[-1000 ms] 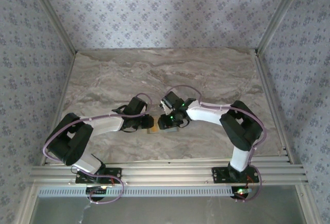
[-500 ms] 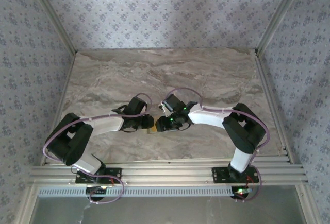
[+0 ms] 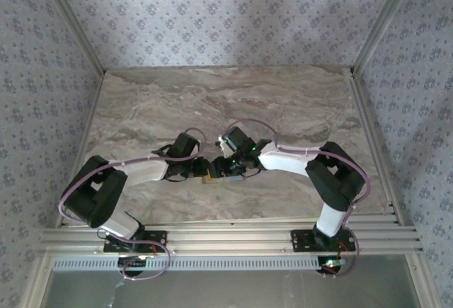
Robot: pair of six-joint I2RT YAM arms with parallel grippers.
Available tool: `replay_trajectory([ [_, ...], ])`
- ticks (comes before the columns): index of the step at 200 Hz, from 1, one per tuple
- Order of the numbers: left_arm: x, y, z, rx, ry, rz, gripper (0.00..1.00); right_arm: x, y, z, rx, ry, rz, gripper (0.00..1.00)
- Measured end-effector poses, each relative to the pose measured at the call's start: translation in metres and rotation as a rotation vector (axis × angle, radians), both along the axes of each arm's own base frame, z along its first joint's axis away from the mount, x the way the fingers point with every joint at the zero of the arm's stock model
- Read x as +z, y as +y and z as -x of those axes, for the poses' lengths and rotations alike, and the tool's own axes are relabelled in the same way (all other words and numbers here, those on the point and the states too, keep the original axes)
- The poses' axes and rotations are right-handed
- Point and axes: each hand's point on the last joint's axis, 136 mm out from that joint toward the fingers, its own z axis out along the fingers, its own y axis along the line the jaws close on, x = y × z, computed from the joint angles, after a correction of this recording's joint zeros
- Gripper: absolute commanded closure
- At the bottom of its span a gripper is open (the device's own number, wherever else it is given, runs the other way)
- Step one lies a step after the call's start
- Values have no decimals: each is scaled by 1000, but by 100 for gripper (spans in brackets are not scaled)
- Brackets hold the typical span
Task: Put the credit cards into the card holder
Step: Flip over the card slot in the card holder.
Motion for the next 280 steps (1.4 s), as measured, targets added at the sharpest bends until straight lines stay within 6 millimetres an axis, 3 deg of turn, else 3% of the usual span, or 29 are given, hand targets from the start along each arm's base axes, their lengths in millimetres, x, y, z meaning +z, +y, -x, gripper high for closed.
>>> replay_trajectory([
  [39, 1, 11, 4, 34, 26, 61, 73, 2, 10, -8, 5, -4, -16, 47],
  [87, 2, 27, 9, 88, 49, 89, 70, -9, 14, -10, 11, 17, -11, 47],
  [134, 4, 30, 10, 120, 81, 170, 67, -11, 17, -14, 14, 22, -34, 46],
  [175, 6, 40, 12, 177, 89, 226, 63, -15, 10, -20, -7, 21, -35, 46],
  [220, 19, 65, 12, 283, 26, 235, 50, -18, 2, -27, -32, 24, -31, 46],
  [247, 32, 68, 8, 294, -26, 247, 48, -20, -2, -30, -49, 28, -32, 47],
  [280, 26, 68, 13, 285, -8, 209, 46, -20, -9, -28, -74, 14, -29, 47],
])
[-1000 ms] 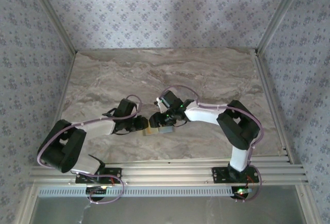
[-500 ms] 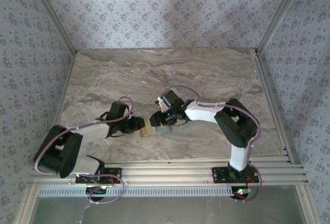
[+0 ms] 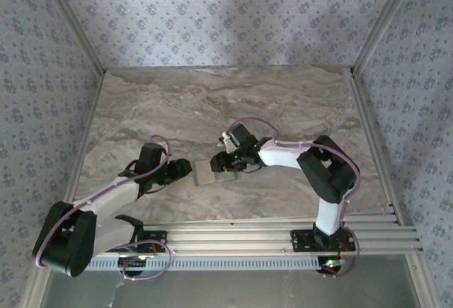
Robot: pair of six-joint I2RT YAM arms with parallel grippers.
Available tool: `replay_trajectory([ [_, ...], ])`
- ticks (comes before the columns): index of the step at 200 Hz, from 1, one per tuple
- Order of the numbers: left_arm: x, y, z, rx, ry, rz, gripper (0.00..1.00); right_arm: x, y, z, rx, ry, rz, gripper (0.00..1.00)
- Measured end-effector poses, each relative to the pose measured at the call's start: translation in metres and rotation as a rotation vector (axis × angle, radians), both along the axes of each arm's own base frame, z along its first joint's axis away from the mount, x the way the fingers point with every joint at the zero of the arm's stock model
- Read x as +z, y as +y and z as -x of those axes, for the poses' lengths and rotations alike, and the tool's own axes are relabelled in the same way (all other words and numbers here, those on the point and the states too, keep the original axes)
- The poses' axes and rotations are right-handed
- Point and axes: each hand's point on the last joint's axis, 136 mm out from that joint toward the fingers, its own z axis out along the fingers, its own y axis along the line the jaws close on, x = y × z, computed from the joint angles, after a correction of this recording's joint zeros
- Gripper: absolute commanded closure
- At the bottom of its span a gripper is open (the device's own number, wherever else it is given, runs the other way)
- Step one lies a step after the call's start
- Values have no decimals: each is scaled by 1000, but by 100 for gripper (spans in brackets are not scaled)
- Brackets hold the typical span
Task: Put the credit cards into the card holder
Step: Flip over the card slot in the card holder, then pick up the credit card from the storage box.
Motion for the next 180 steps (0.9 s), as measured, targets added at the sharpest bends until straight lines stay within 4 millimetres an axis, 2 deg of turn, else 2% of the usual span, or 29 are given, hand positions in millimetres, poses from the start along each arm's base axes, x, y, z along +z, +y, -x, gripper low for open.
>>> replay_trajectory([
  [23, -2, -8, 3, -34, 17, -31, 46, 1, -10, 4, -22, -8, 23, 46],
  [53, 6, -20, -7, -58, 8, -42, 47, 11, -18, 1, -27, -20, 63, 44],
  [70, 11, -27, -13, -66, 5, -41, 48, 30, -21, -15, -38, -58, 61, 43],
  [95, 20, -34, -26, -68, 1, -42, 55, 64, -33, -45, -76, -140, 67, 44],
  [114, 27, -44, -41, -73, 1, -33, 66, 88, -44, -67, -102, -198, 90, 49],
  [134, 32, -58, -61, -75, 7, -15, 76, 103, -54, -82, -120, -234, 118, 53],
  [158, 34, -77, -85, -87, 25, 22, 84, 107, -67, -93, -133, -237, 156, 57],
  [180, 32, -95, -103, -106, 43, 63, 87, 94, -76, -103, -141, -206, 198, 56],
])
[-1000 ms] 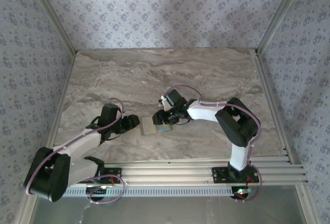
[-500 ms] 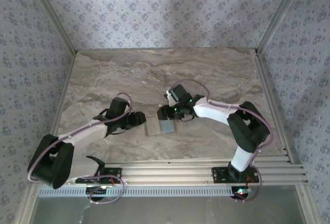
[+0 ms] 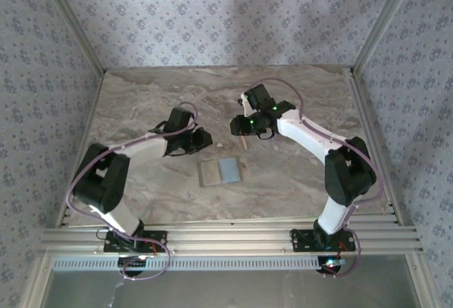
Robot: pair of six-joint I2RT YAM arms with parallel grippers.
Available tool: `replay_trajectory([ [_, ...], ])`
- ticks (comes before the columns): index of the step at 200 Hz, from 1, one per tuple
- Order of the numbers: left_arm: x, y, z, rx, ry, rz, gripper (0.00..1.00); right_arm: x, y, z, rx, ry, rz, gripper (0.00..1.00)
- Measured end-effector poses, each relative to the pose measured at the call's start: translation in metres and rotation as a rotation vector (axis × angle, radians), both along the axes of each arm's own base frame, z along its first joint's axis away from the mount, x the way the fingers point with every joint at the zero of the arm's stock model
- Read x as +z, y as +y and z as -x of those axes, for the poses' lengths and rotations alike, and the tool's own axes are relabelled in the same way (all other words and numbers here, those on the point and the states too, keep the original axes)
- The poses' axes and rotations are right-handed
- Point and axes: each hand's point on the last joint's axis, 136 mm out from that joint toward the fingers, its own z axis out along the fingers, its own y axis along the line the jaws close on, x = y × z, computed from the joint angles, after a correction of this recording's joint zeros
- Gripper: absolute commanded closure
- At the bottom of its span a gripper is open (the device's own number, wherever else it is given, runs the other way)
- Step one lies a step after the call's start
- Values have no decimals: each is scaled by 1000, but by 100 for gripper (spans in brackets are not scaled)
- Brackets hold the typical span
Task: Put the credit cards into the card holder
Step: Pick up the credit card from the storage box.
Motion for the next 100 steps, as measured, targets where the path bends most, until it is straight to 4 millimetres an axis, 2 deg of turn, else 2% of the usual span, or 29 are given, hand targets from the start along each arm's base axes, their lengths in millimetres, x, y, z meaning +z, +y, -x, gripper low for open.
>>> replay_trajectory([
  [44, -4, -37, -31, -32, 28, 79, 88, -36, -14, -4, -14, 106, 55, 55],
  [72, -10, -59, -46, -56, 47, 122, 89, -47, -14, -9, -14, 142, 52, 55],
  [100, -18, -71, -52, -68, 77, 151, 90, -51, -13, -10, -10, 162, 44, 55],
])
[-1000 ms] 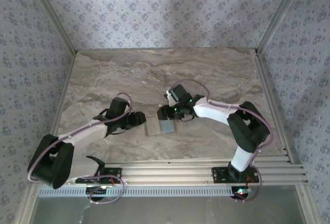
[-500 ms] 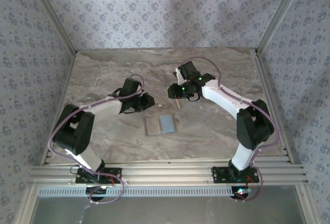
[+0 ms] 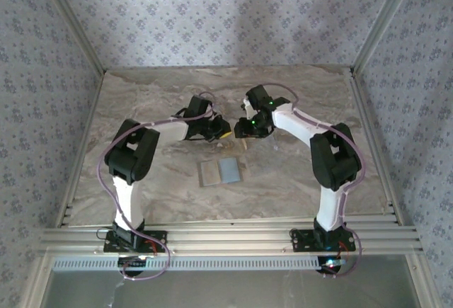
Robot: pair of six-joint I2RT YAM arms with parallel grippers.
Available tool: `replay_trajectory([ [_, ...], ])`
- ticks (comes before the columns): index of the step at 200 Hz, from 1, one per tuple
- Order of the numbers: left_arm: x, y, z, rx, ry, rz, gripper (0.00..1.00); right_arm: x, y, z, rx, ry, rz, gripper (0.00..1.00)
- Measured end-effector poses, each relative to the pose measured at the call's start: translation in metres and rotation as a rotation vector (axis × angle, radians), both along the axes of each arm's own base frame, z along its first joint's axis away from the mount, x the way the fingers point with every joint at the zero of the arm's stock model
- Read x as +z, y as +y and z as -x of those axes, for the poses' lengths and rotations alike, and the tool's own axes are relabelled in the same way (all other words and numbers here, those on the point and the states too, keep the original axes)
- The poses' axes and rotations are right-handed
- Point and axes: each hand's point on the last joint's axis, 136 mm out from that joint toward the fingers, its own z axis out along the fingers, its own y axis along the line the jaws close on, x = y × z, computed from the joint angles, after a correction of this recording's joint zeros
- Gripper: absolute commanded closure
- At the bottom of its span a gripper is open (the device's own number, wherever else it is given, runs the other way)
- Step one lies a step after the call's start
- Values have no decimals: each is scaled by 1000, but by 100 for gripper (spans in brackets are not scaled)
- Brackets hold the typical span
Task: Put the credit cards into the card holder
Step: Pick up the credit card from the storage box.
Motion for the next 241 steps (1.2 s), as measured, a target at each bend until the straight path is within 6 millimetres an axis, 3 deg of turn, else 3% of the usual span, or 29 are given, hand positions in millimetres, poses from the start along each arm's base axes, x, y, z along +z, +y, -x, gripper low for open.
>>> replay_trajectory([
  [70, -17, -16, 1, -18, 59, 50, 90, -9, 2, 0, 11, 44, -34, 55],
  [241, -24, -37, 7, -44, 77, 101, 89, -8, 2, 2, 22, 106, -121, 61],
])
